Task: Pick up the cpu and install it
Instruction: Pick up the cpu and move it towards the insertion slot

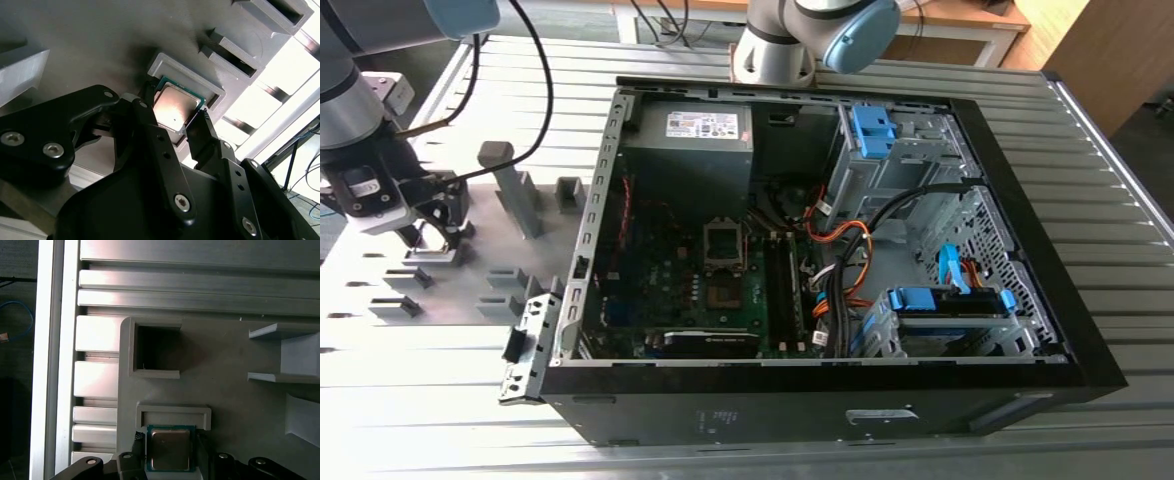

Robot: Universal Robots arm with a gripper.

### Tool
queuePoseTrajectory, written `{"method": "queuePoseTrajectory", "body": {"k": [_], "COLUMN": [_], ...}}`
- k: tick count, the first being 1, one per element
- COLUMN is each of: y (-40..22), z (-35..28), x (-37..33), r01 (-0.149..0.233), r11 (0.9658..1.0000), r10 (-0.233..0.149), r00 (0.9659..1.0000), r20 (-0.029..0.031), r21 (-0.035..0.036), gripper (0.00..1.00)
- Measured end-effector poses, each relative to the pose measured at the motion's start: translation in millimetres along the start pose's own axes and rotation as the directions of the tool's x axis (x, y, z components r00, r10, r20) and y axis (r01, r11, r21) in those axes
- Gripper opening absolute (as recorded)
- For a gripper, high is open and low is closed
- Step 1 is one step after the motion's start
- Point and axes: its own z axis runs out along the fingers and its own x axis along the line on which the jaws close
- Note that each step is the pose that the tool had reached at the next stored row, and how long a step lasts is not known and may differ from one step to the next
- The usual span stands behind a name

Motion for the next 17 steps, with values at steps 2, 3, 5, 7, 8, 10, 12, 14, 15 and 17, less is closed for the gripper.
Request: {"method": "queuePoseTrajectory", "body": {"k": [2, 3, 5, 7, 8, 10, 12, 14, 15, 17], "y": [0.0, 0.0, 0.0, 0.0, 0.0, 0.0, 0.0, 0.0, 0.0, 0.0], "z": [0.0, 0.0, 0.0, 0.0, 0.0, 0.1, 0.0, 0.1, 0.1, 0.1], "x": [0.0, 0.0, 0.0, 0.0, 0.0, 0.0, 0.0, 0.0, 0.0, 0.0], "r01": [0.000, 0.000, 0.000, 0.000, 0.000, 0.000, 0.000, 0.000, 0.000, 0.000], "r11": [1.0000, 1.0000, 1.0000, 1.0000, 1.0000, 1.0000, 1.0000, 1.0000, 1.0000, 1.0000], "r10": [0.000, 0.000, 0.000, 0.000, 0.000, 0.000, 0.000, 0.000, 0.000, 0.000], "r00": [1.0000, 1.0000, 1.0000, 1.0000, 1.0000, 1.0000, 1.0000, 1.0000, 1.0000, 1.0000], "r20": [0.0000, 0.0000, 0.0000, 0.0000, 0.0000, 0.0000, -0.0001, 0.0000, 0.0000, 0.0000], "r21": [0.0000, 0.0000, 0.0000, 0.0000, 0.0000, 0.0000, 0.0001, 0.0000, 0.0000, 0.0000], "gripper": [0.53, 0.53, 0.53, 0.53, 0.53, 0.51, 0.47, 0.47, 0.47, 0.47]}}
